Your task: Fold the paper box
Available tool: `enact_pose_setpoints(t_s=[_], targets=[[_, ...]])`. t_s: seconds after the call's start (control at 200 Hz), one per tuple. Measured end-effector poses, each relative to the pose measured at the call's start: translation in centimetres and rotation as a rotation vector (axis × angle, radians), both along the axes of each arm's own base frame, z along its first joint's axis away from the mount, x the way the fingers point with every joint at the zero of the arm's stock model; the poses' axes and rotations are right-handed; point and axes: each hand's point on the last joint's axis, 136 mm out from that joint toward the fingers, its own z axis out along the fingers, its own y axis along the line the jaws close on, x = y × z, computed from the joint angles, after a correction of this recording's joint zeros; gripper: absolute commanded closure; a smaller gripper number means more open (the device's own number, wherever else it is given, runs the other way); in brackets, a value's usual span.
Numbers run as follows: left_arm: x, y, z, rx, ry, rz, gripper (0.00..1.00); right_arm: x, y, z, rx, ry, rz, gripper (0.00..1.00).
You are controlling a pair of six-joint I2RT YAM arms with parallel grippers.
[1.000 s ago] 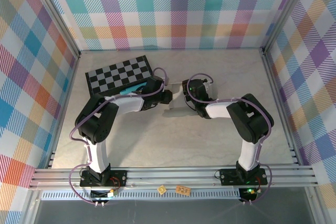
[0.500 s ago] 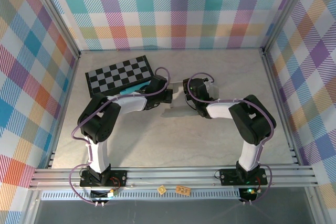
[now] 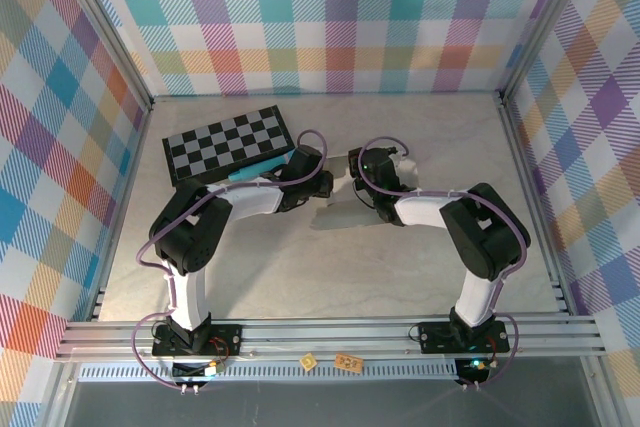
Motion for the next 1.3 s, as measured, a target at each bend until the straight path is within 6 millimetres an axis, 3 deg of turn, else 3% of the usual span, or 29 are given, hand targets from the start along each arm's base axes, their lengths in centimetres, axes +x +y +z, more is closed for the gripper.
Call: enact_pose_setpoints(t_s=[0.13,0.325,0.815,0.965,1.095,1.3], targets=[[0.0,0.0,-0.4,-0.002,0.009,0.006,0.79,-0.1,0.1,0.1,0.003,-0.001,0.007,1.00],[0.0,0.1,-0.9,-0.007,0.022,0.031,1.00,-0.2,0.1,0.2,0.001,0.000,0.005,1.00],[0.3,0.4,-0.6,0.006,0.018,0.074,1.00,-0.5,0.0,0.4,-0.007,0.011,0.007,1.00],[-0.1,0.5,-0.6,0.033,0.028,0.069,1.00,-1.5,0.0,0.6,-0.031,0.048,0.042,0.71],[-0.5,1.0,-0.4,0.069,0.030,0.062,1.00,-2.5,0.4,2.7,-0.065,0.063,0.113,0.51],[-0.9,1.8,1.0,0.126,0.028,0.050,1.00,-2.3,-1.6,9.3,-0.131,0.005,0.151,0.50]])
